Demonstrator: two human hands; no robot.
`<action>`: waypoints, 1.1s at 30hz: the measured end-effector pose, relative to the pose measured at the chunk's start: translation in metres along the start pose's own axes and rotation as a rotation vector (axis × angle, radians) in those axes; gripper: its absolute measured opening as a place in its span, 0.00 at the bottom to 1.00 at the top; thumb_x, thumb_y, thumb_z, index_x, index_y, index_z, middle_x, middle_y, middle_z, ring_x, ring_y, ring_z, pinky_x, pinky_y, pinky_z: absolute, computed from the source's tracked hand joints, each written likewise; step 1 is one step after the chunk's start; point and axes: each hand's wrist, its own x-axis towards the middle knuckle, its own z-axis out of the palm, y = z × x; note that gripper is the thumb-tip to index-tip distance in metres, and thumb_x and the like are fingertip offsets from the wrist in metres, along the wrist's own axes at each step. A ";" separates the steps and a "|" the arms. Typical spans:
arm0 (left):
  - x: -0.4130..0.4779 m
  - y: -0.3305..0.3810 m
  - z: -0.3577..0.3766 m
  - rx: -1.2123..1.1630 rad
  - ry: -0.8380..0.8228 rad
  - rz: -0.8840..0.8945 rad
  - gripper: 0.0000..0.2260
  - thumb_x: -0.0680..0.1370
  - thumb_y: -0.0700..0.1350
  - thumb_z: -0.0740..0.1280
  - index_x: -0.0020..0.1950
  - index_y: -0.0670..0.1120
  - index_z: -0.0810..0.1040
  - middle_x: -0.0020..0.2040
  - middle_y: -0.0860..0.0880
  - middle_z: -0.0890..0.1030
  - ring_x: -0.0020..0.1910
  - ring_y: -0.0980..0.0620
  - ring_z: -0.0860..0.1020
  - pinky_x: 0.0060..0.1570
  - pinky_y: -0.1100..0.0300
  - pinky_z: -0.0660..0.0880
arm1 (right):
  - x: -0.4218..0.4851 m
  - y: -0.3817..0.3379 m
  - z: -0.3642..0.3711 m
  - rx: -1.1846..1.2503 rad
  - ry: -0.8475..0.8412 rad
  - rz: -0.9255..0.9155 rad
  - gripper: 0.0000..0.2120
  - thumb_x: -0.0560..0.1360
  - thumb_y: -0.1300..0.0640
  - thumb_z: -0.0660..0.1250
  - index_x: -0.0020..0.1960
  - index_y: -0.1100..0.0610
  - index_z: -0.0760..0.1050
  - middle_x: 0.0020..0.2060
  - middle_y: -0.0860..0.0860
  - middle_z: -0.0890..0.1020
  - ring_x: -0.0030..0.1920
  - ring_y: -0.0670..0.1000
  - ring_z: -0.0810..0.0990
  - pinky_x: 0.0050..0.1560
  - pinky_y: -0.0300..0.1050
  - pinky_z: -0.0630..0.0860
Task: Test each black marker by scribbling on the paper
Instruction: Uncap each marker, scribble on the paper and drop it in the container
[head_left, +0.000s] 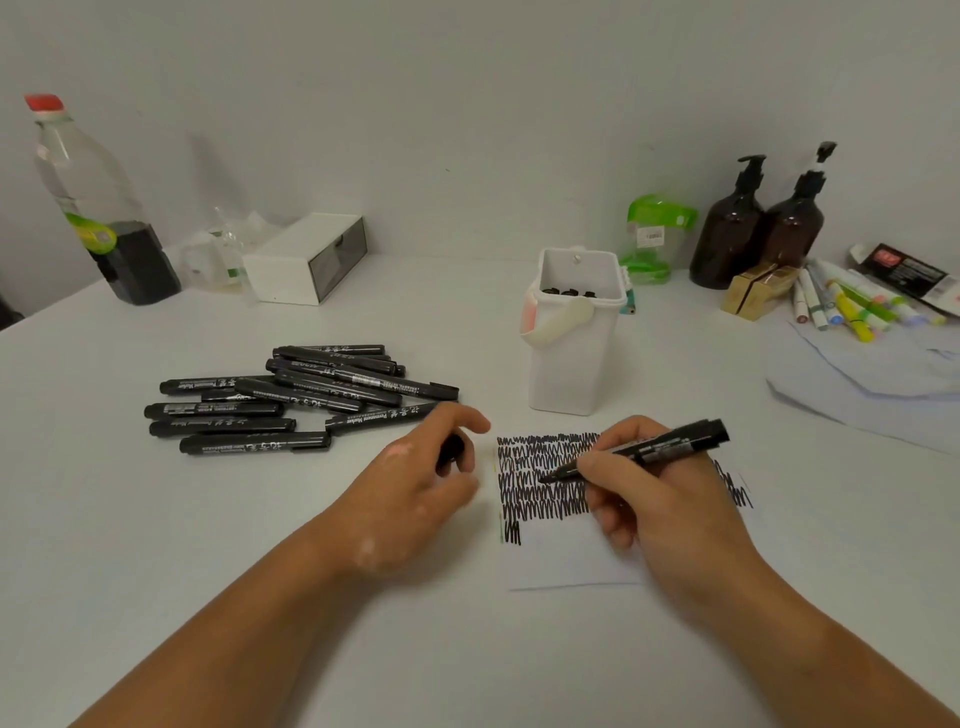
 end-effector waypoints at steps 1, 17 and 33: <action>0.000 -0.001 -0.001 -0.116 0.022 -0.016 0.16 0.73 0.46 0.59 0.59 0.59 0.69 0.47 0.58 0.77 0.37 0.57 0.71 0.40 0.61 0.71 | 0.001 0.000 -0.003 0.011 0.005 -0.018 0.06 0.67 0.55 0.73 0.38 0.55 0.77 0.27 0.55 0.78 0.25 0.50 0.72 0.22 0.41 0.65; 0.001 0.004 0.007 -0.581 0.022 0.035 0.09 0.76 0.39 0.69 0.56 0.42 0.79 0.47 0.41 0.85 0.37 0.47 0.83 0.39 0.60 0.79 | -0.001 -0.013 -0.018 0.182 0.041 -0.084 0.06 0.65 0.51 0.77 0.36 0.52 0.81 0.28 0.57 0.80 0.25 0.51 0.75 0.23 0.40 0.70; 0.000 0.001 0.012 -0.459 -0.029 0.118 0.10 0.75 0.51 0.73 0.56 0.52 0.83 0.43 0.40 0.82 0.37 0.51 0.78 0.41 0.60 0.76 | -0.007 -0.012 -0.011 -0.043 -0.126 -0.067 0.14 0.63 0.50 0.77 0.48 0.52 0.87 0.36 0.60 0.86 0.31 0.52 0.80 0.27 0.42 0.71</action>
